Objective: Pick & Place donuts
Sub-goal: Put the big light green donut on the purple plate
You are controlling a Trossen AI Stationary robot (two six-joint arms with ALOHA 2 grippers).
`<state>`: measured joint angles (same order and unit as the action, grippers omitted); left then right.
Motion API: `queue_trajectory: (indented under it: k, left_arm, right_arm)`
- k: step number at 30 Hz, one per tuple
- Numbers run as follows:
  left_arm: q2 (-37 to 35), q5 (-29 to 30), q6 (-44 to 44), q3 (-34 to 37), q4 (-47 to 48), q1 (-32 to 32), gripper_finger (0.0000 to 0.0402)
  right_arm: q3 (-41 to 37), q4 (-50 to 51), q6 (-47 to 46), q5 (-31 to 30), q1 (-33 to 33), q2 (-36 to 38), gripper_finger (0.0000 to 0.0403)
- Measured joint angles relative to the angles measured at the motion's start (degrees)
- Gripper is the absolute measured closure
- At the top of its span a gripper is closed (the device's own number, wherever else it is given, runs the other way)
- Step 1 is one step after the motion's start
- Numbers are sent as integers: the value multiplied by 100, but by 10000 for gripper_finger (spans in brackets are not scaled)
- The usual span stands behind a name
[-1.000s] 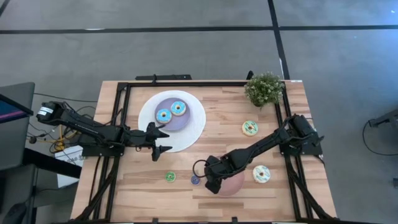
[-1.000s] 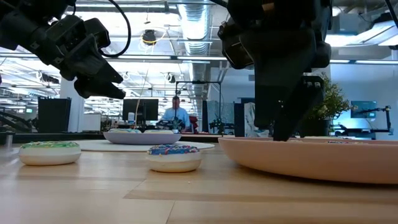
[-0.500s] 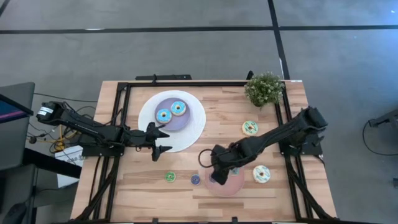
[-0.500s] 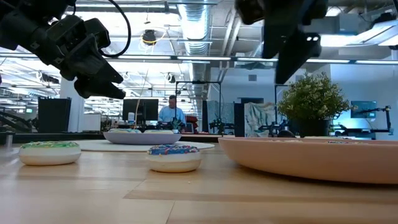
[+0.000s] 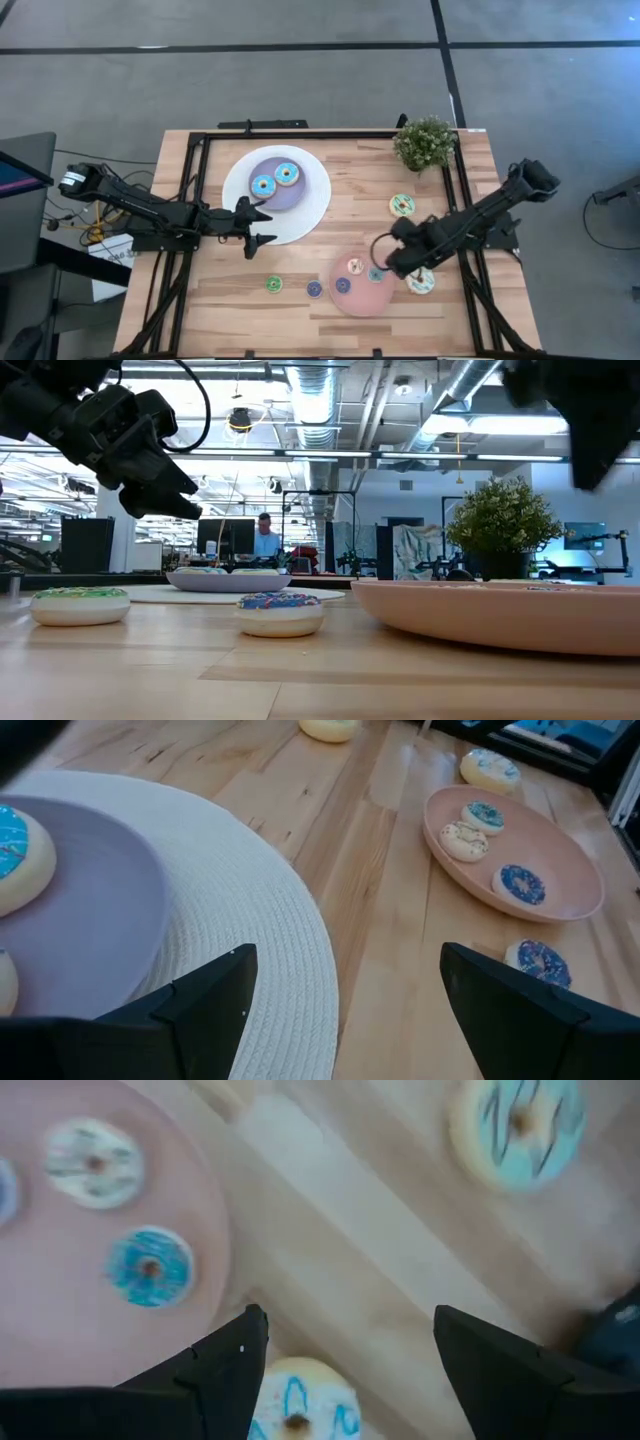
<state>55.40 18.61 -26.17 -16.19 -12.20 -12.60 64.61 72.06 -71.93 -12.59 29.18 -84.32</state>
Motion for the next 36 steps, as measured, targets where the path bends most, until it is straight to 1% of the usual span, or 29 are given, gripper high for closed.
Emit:
queue_trajectory:
  k: [4, 8, 10, 12, 14, 19, 23, 25, 29, 33, 36]
  left_arm:
    - [0, -2, 0, 0, 67, 0, 93]
    - [1, -2, 0, 0, 111, 0, 93]
    - [0, -2, 0, 0, 131, 0, 93]
    - [0, -2, 0, 0, 157, 0, 93]
    - [2, -2, 0, 0, 183, 0, 93]
    - [0, -2, 0, 0, 220, 0, 93]
    - [1, 3, 0, 0, 232, 0, 93]
    - [1, 7, 0, 0, 240, 0, 93]
    - [0, 4, 0, 0, 253, 0, 93]
    - [2, 4, 0, 0, 256, 0, 93]
    - [2, 4, 18, 0, 263, 0, 93]
  right_arm:
    - [-1260, -680, -667, 68, 43, 724, 129]
    - [-2205, -1434, -801, 36, -249, 1537, 129]
    - [-2493, -1606, -805, -91, -544, 1836, 129]
    - [-2597, -1558, -733, -132, -929, 2002, 129]
    - [-2602, -1573, -320, -161, -1315, 2035, 129]
    - [-2602, -2020, 949, -245, -2282, 1866, 129]
    - [-2602, -2485, 1809, -12, -2929, 1554, 129]
    - [-2602, -2591, 2085, 49, -3174, 1350, 129]
    - [-2602, -2609, 2390, 58, -3501, 968, 129]
    - [-2602, -2731, 2588, 73, -3603, 658, 129]
    - [-2602, -3109, 2743, 166, -3596, 506, 129]
